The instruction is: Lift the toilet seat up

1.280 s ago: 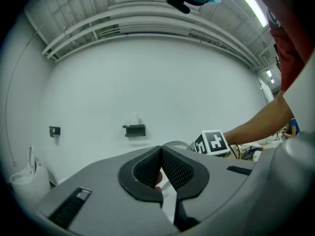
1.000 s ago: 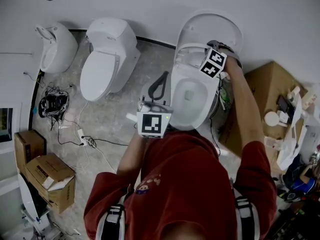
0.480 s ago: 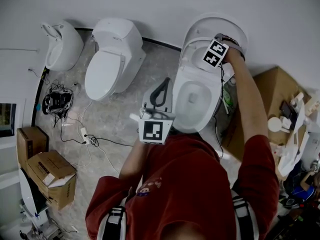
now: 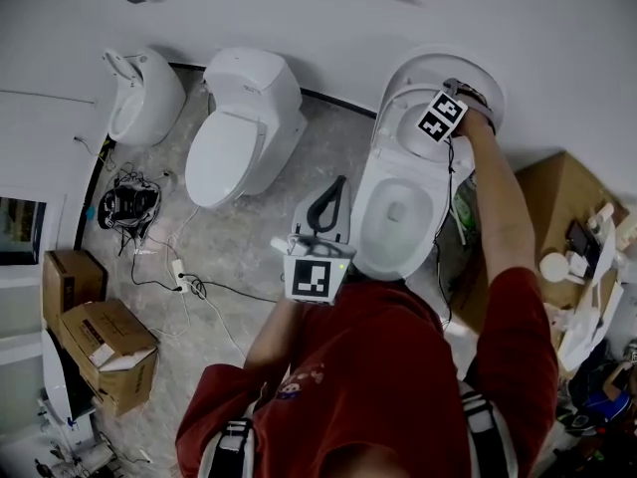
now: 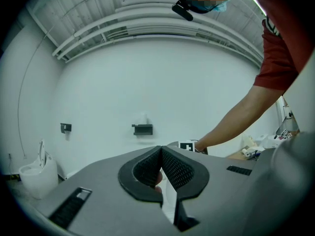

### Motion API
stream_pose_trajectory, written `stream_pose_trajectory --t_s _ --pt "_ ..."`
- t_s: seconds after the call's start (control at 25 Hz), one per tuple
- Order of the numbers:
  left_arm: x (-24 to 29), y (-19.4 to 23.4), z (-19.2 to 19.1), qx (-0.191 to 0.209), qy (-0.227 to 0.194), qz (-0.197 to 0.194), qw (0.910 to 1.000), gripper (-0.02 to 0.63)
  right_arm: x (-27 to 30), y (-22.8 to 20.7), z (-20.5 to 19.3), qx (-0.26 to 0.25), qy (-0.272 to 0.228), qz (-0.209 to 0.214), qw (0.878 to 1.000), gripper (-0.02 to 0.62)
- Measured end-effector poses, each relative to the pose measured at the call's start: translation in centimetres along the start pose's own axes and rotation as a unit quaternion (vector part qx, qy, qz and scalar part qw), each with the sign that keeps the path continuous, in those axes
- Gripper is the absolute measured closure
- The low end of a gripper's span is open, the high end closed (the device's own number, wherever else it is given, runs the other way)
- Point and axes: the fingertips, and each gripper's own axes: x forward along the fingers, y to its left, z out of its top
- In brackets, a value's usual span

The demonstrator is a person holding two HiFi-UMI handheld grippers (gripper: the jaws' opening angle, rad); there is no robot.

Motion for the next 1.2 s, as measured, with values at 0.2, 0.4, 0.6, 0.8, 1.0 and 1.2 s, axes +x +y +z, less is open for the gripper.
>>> stream_pose_trajectory --t_s 0.2,0.4,0.6,0.8,1.0,1.2 --pt "-0.5 0.4 0.2 0.001 0.0 0.007 1.0 0.595 -0.8 -0.3 -0.1 0.031 -0.02 -0.028 0.999 0.504" --pt "-1.0 0.9 0.2 -0.009 0.0 0.013 0.9999 0.595 -5.6 -1.3 -0.1 0.151 -0.095 -0.089 0.98 0.417" --pt "-0.9 1.0 0.0 -0.018 -0.001 0.012 0.9998 0.595 -12.8 2.3 -0.4 0.221 -0.167 -0.102 0.955 0.411" --pt "-1.0 1.0 -0.5 -0.016 0.018 0.008 0.9997 0.595 -20.5 6.6 -0.7 0.293 -0.223 -0.094 0.925 0.41" --pt "-0.8 0.3 -0.4 -0.011 0.011 -0.004 0.9999 0.595 -28.2 9.0 -2.5 0.444 -0.299 -0.068 0.842 0.41" --pt "-0.2 0.6 -0.1 -0.007 0.006 -0.011 0.9999 0.595 -32.8 11.2 -4.6 0.555 -0.335 -0.058 0.759 0.476"
